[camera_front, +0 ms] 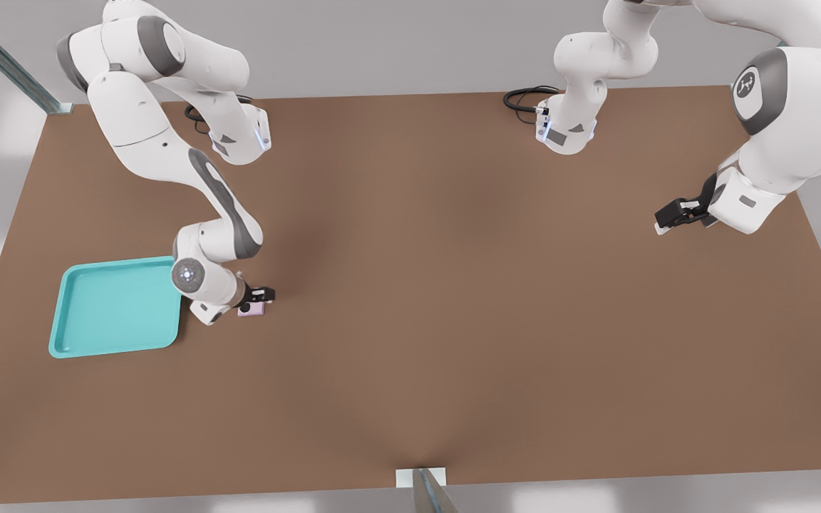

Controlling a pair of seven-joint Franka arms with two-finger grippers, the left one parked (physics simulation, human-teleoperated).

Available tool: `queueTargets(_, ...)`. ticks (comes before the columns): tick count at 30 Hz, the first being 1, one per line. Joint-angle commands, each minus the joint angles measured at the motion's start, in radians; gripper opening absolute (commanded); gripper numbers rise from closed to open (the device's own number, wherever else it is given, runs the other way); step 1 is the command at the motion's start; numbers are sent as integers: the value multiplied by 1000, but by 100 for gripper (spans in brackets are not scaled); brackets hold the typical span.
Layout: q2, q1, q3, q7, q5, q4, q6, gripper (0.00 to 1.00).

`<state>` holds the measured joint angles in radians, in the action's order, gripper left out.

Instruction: Keep left arm still and place phone on the tray with right arm

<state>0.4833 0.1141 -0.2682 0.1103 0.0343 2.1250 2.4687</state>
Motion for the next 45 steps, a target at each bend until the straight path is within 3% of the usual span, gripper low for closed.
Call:
queueTargets(1, 17, 1, 0, -112, -2, 0, 47, 100)
queueTargets(38, -5, 98, -9, -135, 3, 95, 93, 100)
queueTargets(42, -15, 96, -11, -133, 3, 95, 90, 80)
queueTargets(45, -22, 96, -11, -133, 3, 96, 88, 74)
